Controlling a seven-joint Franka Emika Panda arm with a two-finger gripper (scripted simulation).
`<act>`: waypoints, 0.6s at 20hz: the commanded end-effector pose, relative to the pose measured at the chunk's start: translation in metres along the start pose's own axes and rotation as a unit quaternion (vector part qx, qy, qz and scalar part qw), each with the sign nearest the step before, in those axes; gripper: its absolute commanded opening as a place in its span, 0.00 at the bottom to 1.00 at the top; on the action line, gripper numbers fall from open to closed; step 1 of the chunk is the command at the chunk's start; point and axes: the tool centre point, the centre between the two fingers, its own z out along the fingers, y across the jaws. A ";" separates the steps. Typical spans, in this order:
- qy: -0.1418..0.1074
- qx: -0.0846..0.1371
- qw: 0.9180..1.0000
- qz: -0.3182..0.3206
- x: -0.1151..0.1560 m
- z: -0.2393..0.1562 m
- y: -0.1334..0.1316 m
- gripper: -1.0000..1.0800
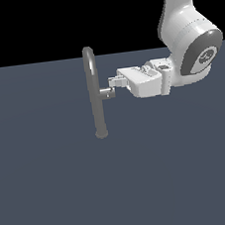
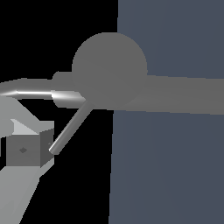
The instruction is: Turn on the faucet by rotating a designated handle.
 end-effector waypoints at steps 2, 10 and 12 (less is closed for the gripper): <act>0.000 0.000 1.000 0.005 0.014 0.000 0.004 0.00; -0.002 -0.002 1.000 -0.001 0.026 0.000 0.004 0.00; -0.002 -0.001 1.000 0.004 0.038 0.000 0.004 0.00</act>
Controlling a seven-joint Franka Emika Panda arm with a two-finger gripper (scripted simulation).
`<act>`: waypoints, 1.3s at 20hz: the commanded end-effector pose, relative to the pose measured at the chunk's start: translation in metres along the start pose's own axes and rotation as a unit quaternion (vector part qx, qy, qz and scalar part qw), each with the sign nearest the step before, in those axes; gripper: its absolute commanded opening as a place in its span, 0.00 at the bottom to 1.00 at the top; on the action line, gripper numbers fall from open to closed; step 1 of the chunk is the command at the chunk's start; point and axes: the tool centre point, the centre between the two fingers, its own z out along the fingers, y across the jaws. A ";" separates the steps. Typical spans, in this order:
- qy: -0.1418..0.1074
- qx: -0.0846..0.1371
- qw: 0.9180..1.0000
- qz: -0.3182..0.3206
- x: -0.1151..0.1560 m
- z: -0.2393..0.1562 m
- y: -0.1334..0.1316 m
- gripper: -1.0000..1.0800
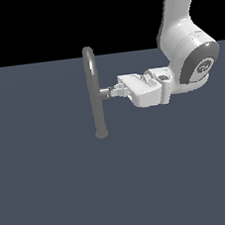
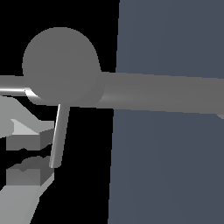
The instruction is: Turn on the faucet by rotating a designated handle.
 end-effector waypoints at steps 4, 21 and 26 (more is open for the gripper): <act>0.000 0.004 1.000 0.019 0.038 0.000 0.003 0.00; 0.000 0.005 1.000 0.026 0.072 -0.001 -0.018 0.00; -0.015 -0.008 1.000 0.007 0.036 -0.005 -0.018 0.00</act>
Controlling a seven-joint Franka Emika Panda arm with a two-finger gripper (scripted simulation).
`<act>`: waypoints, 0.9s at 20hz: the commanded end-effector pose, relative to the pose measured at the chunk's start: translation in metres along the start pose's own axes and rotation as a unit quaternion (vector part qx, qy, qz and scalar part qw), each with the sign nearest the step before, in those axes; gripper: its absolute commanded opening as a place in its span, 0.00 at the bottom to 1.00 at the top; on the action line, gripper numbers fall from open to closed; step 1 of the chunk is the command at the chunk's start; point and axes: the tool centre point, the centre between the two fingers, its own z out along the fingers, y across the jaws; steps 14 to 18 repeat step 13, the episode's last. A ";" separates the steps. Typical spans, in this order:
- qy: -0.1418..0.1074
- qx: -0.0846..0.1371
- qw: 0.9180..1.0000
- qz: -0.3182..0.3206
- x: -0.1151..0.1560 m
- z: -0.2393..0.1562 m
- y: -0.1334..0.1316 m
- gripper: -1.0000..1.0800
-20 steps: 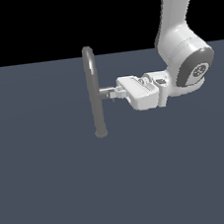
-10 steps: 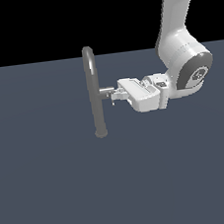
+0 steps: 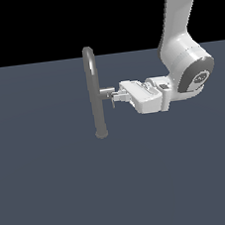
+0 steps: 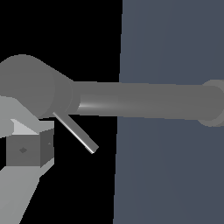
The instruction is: Turn on the faucet by rotating a designated handle.
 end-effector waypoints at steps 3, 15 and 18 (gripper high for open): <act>0.009 0.009 1.000 0.007 0.021 0.004 -0.016 0.00; 0.019 0.019 0.999 0.021 0.051 0.005 -0.036 0.00; 0.019 0.019 0.999 0.021 0.051 0.005 -0.036 0.00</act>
